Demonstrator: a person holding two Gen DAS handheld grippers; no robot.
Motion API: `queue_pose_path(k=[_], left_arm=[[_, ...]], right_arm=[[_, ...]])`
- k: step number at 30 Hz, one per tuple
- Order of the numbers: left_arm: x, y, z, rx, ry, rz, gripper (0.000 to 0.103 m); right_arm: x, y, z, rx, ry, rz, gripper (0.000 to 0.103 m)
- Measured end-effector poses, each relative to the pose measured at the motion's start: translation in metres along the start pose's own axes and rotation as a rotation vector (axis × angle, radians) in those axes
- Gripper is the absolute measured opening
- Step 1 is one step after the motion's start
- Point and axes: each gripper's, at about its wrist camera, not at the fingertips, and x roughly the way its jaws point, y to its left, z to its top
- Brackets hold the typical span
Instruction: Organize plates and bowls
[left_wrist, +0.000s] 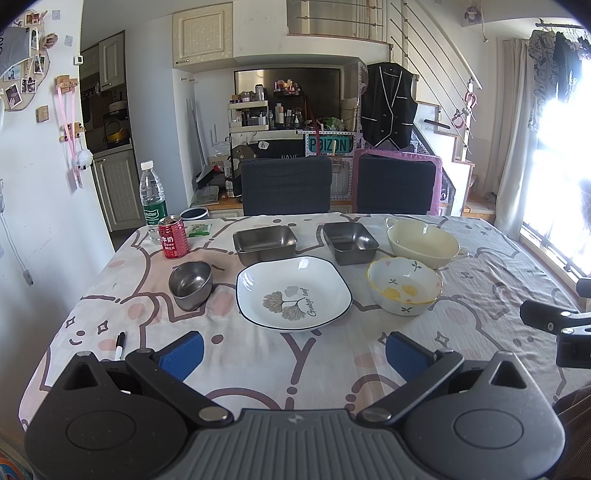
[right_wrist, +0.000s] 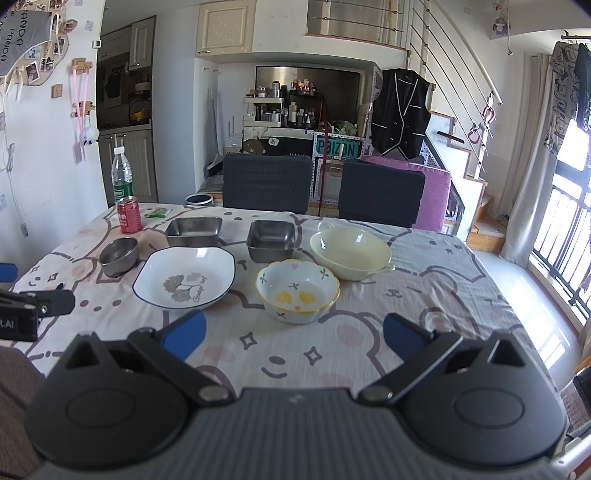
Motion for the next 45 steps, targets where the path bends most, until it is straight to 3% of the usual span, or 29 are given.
queue_pose_path(k=[16,27,34,45], left_arm=[[0.002,-0.001,0.001,-0.002,0.005,0.01,0.103],[0.021,-0.007,0.024,0.005,0.028,0.017,0.103],[0.049,0.004,0.057,-0.028,0.026,0.018,0.103],[0.115,0.03,0.107,-0.03,0.034,0.092,0.103]], right_arm=[[-0.002,-0.001,0.001,0.001,0.002,0.002,0.103],[0.018,0.004,0.013,-0.006,0.042,0.011,0.103],[0.048,0.009,0.036,-0.058,0.028,0.045,0.103],[0.125,0.019,0.09,-0.1,0.007,0.158,0.103]])
